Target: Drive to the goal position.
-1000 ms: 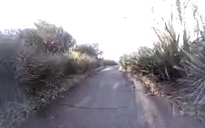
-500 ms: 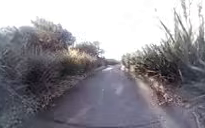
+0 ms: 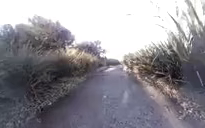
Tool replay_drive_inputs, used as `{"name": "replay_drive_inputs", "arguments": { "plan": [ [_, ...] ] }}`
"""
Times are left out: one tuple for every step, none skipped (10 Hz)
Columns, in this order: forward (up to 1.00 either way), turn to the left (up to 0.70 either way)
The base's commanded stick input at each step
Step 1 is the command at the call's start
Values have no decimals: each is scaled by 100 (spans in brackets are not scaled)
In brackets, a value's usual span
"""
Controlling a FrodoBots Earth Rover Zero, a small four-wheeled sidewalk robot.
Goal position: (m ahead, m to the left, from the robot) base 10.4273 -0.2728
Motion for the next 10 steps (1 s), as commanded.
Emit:
{"name": "replay_drive_inputs", "arguments": {
  "plan": [
    [85,0],
    [85,0],
    [85,0],
    [85,0],
    [85,0],
    [85,0],
    [85,0],
    [85,0],
    [85,0],
    [85,0]
  ]
}}
